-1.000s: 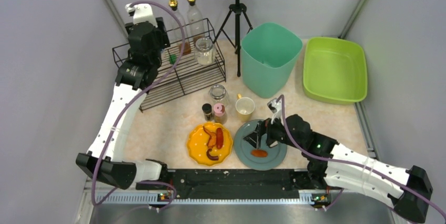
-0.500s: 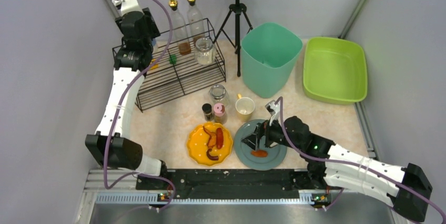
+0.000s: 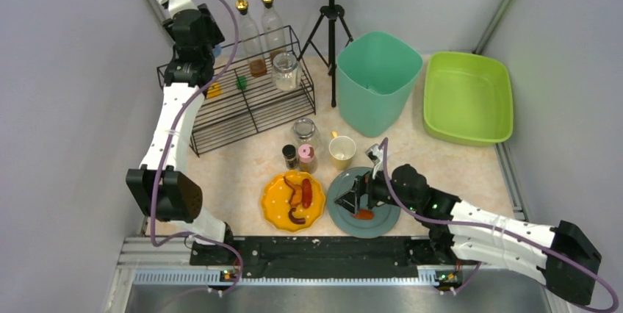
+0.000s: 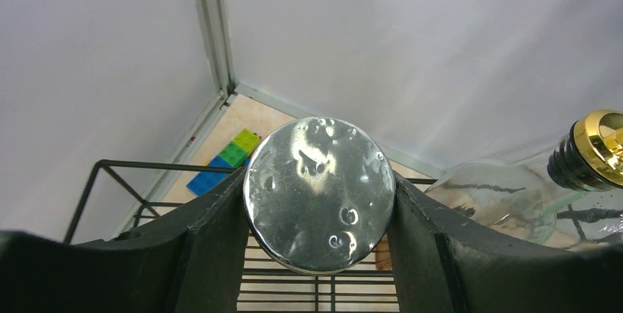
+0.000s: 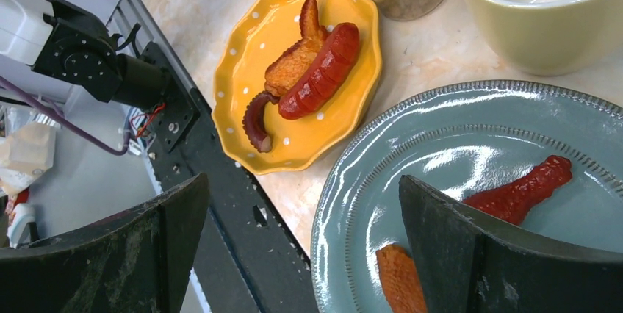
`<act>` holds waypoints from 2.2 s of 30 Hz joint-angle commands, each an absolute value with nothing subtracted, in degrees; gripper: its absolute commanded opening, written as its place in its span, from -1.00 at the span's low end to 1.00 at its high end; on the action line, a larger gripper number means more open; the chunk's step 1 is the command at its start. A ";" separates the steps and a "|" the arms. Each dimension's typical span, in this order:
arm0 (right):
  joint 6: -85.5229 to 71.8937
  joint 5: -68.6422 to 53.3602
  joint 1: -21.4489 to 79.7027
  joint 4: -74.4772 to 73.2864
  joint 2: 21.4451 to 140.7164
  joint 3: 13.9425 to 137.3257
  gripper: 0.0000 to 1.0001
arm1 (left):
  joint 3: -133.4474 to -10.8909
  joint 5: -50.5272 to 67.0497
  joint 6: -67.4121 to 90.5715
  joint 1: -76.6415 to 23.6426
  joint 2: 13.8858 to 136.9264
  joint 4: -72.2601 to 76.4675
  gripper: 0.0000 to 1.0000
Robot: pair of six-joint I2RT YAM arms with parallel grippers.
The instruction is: Clear the kitchen counter
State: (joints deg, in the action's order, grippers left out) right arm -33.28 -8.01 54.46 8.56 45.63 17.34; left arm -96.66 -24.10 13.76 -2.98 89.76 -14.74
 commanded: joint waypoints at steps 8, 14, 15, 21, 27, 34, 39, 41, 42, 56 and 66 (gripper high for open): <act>-33.01 -9.08 54.35 13.53 47.25 16.17 0.98 | -97.28 -19.39 17.85 -2.89 93.81 -5.19 -1.00; -33.23 -9.25 54.34 14.89 48.85 15.87 0.98 | -94.66 -19.78 17.08 -3.76 94.97 -4.46 -1.00; -33.34 -9.31 54.35 15.10 49.13 15.81 0.98 | -94.23 -19.91 16.89 -3.85 95.20 -4.40 -1.00; -33.96 -9.38 54.36 16.03 49.35 15.22 0.98 | -90.51 -20.28 16.62 -4.04 95.13 -2.58 -1.00; -34.20 -9.05 54.32 16.02 49.36 15.03 0.98 | -89.31 -20.20 16.21 -4.17 96.11 -2.72 -1.00; -34.50 -8.89 54.34 16.08 49.06 14.58 0.98 | -88.56 -20.76 15.48 -4.39 96.73 -2.63 -0.59; -34.39 -8.69 54.37 16.24 49.26 14.39 0.98 | -88.18 -21.18 14.08 -5.12 96.72 -2.53 0.23; -34.45 -8.70 54.33 16.33 49.38 14.28 0.98 | -88.18 -21.04 13.29 -5.26 96.40 -2.36 0.36; -34.42 -8.70 54.33 16.36 49.36 14.24 0.98 | -88.28 -21.20 13.01 -5.35 96.28 -2.45 0.42; -34.77 -8.95 54.27 15.77 49.14 14.92 0.98 | -89.45 -19.84 11.49 -5.45 90.45 -6.02 0.98; -32.74 -6.09 54.32 11.01 48.00 17.45 0.98 | -83.34 -10.77 15.04 -6.36 78.71 -11.78 0.98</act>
